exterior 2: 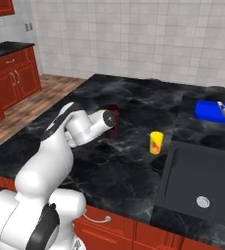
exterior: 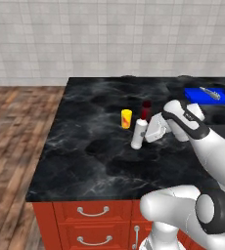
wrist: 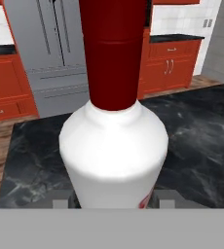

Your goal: Place the drinks on the dining counter in a tight cluster.

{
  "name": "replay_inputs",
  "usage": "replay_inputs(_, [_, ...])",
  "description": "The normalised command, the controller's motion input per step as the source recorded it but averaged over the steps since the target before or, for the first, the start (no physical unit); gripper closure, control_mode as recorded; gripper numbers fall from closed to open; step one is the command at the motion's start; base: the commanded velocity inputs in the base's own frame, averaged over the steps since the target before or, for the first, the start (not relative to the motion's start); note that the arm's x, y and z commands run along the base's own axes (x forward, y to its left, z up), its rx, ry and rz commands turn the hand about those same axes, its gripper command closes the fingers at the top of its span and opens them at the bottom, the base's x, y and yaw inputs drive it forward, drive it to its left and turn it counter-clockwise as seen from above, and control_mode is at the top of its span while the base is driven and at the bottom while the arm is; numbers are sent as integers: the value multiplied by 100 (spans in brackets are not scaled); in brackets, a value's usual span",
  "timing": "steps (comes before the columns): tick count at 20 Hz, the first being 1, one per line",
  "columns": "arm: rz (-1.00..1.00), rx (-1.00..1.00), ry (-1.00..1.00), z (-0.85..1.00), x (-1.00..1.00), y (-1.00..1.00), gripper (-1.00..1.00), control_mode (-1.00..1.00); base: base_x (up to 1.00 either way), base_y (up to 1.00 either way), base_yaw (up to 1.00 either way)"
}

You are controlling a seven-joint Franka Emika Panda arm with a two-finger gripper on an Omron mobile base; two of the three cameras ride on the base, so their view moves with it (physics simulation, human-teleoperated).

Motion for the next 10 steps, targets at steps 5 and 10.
replay_inputs(5, [0, 0, 0, 0, 0, 0, 100, 100, 39, -1, -2])
replay_inputs(10, [0, 0, 0, 0, 0, 0, 100, 100, 9, -1, 0])
